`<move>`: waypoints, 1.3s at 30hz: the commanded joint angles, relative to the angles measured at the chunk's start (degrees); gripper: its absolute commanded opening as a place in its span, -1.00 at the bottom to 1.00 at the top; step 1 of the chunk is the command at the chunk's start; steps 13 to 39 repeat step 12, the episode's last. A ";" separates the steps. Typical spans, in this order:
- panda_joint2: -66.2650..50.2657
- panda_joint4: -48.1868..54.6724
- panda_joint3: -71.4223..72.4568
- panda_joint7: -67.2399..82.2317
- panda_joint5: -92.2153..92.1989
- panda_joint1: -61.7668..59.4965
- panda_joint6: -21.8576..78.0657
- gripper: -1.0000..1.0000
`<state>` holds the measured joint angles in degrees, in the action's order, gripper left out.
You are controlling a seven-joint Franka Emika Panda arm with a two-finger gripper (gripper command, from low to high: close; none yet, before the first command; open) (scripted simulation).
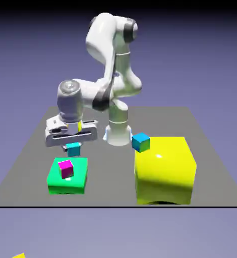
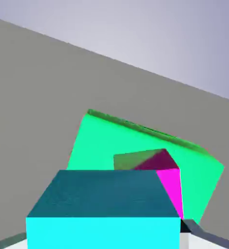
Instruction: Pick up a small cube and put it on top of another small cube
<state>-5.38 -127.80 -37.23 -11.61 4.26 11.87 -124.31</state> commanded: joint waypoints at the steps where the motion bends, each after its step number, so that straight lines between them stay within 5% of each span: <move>1: -0.02 -0.44 -2.09 -0.46 -0.54 0.59 -0.90 -1.00; 8: -7.02 -4.49 -0.16 5.00 -8.83 -0.34 -11.56 -1.00; 9: -7.02 -4.49 -0.16 5.01 -8.83 -0.34 -11.57 1.00; 39: -3.07 -2.69 -1.51 2.79 -5.66 1.09 -6.59 1.00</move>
